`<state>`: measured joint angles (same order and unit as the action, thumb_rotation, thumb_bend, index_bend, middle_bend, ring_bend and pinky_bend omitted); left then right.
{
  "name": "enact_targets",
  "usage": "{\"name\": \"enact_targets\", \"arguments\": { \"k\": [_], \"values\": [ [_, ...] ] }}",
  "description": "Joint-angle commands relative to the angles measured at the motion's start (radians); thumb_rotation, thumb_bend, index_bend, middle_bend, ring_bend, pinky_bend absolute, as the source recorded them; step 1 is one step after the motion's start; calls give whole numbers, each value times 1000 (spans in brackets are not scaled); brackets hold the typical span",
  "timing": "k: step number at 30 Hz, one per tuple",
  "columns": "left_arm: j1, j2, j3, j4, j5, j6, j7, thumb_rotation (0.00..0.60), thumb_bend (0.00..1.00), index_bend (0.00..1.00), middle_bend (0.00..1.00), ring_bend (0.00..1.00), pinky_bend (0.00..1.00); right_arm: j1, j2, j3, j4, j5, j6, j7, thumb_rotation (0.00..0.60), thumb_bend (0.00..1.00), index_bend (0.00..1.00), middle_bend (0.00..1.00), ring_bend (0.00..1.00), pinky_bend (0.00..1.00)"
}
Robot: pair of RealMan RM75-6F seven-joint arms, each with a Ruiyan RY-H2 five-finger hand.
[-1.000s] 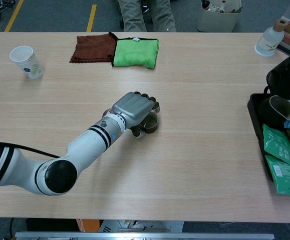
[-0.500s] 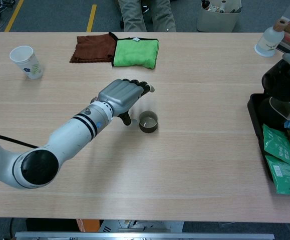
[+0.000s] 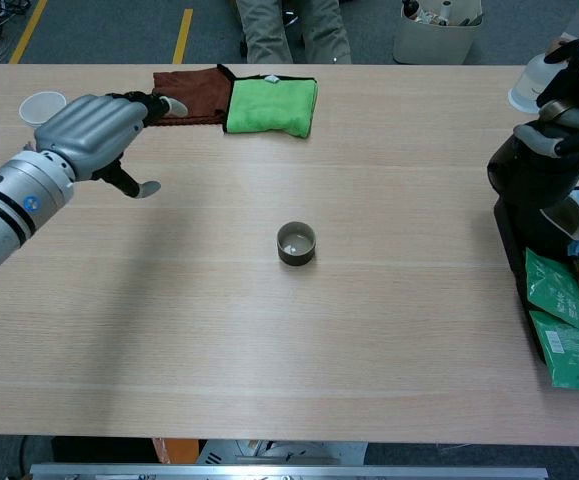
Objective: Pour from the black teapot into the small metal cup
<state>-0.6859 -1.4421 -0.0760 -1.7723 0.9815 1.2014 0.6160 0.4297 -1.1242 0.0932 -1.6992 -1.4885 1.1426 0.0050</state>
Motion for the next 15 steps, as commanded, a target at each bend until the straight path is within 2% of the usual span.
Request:
{"name": "enact_targets", "arguments": {
  "k": [1, 9, 15],
  "values": [
    [72, 80, 50, -30, 97, 52, -91, 600, 246, 125, 127, 114, 159, 11, -19, 2, -13, 6, -10, -32, 544, 365, 1000, 963, 1000, 166],
    [167, 203, 112, -66, 216, 113, -173, 600, 246, 125, 133, 114, 159, 49, -79, 18, -40, 34, -43, -106, 556, 365, 1000, 963, 1000, 166],
    [219, 273, 134, -100, 290, 151, -206, 600, 246, 125, 133, 114, 159, 88, -137, 35, -43, 71, -79, -170, 556, 364, 1000, 963, 1000, 166]
  ]
}}
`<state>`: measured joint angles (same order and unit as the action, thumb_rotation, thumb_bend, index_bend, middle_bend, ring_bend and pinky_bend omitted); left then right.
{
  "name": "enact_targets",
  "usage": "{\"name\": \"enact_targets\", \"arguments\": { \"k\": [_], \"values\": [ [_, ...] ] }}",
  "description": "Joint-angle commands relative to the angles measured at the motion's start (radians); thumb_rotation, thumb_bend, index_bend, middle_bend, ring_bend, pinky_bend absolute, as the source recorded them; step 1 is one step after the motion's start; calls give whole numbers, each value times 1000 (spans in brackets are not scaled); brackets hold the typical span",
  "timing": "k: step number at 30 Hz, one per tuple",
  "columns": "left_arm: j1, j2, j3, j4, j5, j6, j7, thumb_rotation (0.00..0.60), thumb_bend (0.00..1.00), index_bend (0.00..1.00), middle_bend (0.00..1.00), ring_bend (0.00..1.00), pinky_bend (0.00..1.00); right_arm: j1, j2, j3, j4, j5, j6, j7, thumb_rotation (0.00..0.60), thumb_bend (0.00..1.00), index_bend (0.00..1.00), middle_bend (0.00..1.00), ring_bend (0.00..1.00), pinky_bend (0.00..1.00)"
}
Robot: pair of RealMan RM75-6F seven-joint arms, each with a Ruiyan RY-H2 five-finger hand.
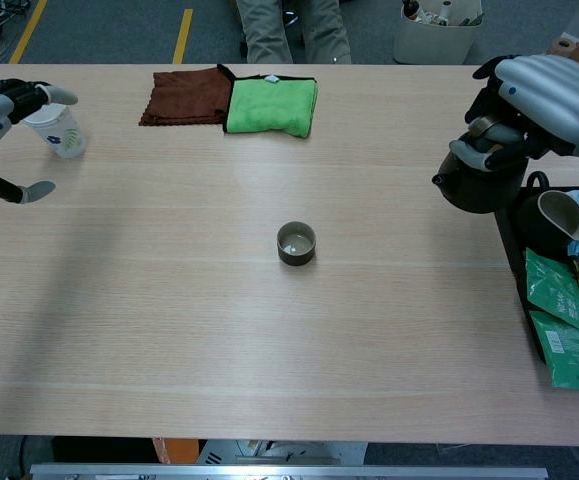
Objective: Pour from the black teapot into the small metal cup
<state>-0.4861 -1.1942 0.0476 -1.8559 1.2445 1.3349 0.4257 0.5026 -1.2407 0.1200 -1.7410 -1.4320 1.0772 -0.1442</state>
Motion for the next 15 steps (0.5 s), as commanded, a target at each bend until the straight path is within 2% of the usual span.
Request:
{"name": "enact_targets", "arguments": {
  "k": [1, 15],
  "values": [
    [28, 34, 13, -20, 40, 24, -22, 600, 246, 125, 134, 114, 159, 24, -34, 12, 0, 22, -19, -34, 555, 364, 1000, 963, 1000, 165],
    [94, 100, 5, -40, 101, 42, -62, 600, 246, 125, 133, 116, 159, 128, -232, 50, 60, 122, -90, -150, 556, 364, 1000, 963, 1000, 166]
  ]
}}
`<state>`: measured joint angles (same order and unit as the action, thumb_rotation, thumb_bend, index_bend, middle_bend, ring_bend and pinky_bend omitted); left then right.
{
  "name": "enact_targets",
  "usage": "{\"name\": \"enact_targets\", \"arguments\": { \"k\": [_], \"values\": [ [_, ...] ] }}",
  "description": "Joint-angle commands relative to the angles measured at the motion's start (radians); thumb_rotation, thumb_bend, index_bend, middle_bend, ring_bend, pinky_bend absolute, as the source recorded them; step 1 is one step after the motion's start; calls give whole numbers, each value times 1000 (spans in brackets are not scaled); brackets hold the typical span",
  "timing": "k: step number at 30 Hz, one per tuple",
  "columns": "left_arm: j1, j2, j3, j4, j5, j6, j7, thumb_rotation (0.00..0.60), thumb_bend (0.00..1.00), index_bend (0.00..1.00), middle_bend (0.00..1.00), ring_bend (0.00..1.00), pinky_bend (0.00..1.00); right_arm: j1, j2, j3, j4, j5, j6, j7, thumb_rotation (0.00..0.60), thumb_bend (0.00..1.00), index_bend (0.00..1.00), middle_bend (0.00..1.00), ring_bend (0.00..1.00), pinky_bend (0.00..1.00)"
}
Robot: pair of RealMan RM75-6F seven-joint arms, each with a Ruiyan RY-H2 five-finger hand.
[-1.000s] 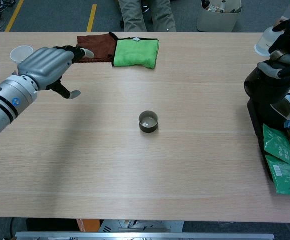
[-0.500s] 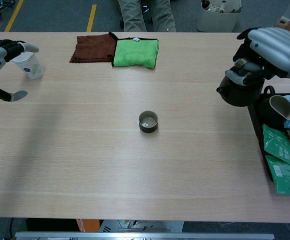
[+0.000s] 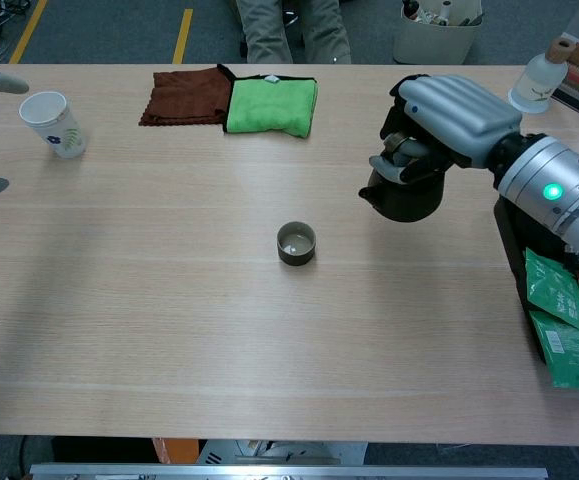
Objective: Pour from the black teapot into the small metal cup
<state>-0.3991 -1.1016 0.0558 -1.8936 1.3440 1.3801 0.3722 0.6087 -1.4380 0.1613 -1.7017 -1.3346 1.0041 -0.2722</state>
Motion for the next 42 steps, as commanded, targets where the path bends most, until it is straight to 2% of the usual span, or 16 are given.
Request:
{"name": "enact_targets", "arguments": {
  "k": [1, 8, 16, 31, 42],
  "values": [
    [10, 10, -5, -1, 2, -5, -9, 600, 246, 125, 133, 116, 159, 30, -54, 10, 30, 33, -19, -33, 556, 364, 1000, 963, 1000, 166],
    [30, 23, -17, -5, 10, -12, -28, 600, 246, 125, 132, 116, 159, 77, -144, 17, 77, 86, -43, -107, 555, 364, 1000, 963, 1000, 166],
    [49, 22, -31, -6, 28, -14, -33, 600, 246, 125, 129, 117, 159, 132, -197, 22, 110, 163, -74, -217, 556, 364, 1000, 963, 1000, 166],
    [77, 14, -55, -2, 49, -8, -54, 600, 246, 119, 125, 117, 159, 236, -235, 25, 90, 302, -82, -438, 555, 364, 1000, 963, 1000, 165],
    [91, 9, -67, 1, 59, -14, -66, 600, 246, 116, 124, 116, 159, 290, -239, -1, 70, 335, -58, -549, 556, 364, 1000, 963, 1000, 166]
  ]
}}
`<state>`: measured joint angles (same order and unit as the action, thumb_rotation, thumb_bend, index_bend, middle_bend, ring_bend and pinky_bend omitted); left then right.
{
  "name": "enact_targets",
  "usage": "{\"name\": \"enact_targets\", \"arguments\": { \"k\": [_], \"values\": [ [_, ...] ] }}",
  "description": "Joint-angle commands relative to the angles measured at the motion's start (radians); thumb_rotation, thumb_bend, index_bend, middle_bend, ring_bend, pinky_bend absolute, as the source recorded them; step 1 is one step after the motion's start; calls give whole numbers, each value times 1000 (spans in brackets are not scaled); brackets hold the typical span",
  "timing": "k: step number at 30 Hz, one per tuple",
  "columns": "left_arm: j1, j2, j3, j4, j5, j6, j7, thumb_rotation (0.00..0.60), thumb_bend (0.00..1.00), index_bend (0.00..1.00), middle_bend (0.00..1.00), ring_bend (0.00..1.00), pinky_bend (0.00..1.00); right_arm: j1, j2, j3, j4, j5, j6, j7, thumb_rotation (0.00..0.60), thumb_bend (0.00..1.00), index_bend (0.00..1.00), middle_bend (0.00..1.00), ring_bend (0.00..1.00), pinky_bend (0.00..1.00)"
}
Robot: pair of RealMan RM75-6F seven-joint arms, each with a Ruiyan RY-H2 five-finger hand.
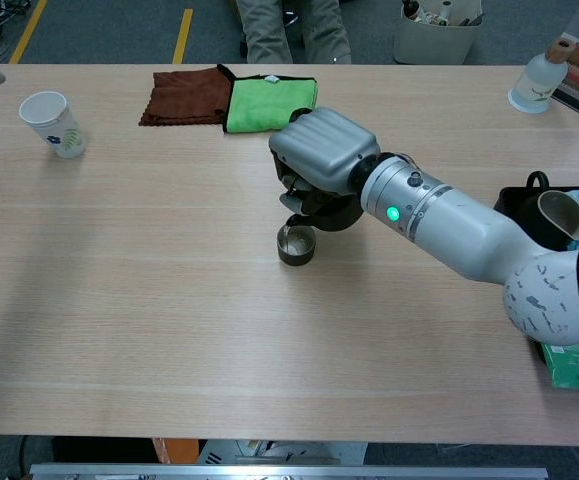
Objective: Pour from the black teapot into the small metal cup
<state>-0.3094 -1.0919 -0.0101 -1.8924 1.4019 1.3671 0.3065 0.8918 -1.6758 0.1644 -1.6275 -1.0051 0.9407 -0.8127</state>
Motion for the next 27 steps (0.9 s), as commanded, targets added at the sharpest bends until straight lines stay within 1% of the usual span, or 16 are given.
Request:
{"name": "enact_targets", "arguments": {
  "k": [1, 11, 27],
  "values": [
    [3, -1, -2, 0, 3, -1, -1, 600, 246, 116, 124, 116, 159, 11, -1, -5, -6, 9, 9, -14, 555, 365, 1000, 963, 1000, 166],
    [8, -9, -10, 6, 6, -13, 0, 600, 246, 115, 124, 116, 159, 28, 13, -19, -10, 32, 27, -30, 556, 364, 1000, 963, 1000, 166],
    [12, -20, -22, 6, 6, -27, 11, 600, 246, 114, 124, 116, 159, 37, 39, -36, -27, 41, 50, -19, 556, 364, 1000, 963, 1000, 166]
  ]
}}
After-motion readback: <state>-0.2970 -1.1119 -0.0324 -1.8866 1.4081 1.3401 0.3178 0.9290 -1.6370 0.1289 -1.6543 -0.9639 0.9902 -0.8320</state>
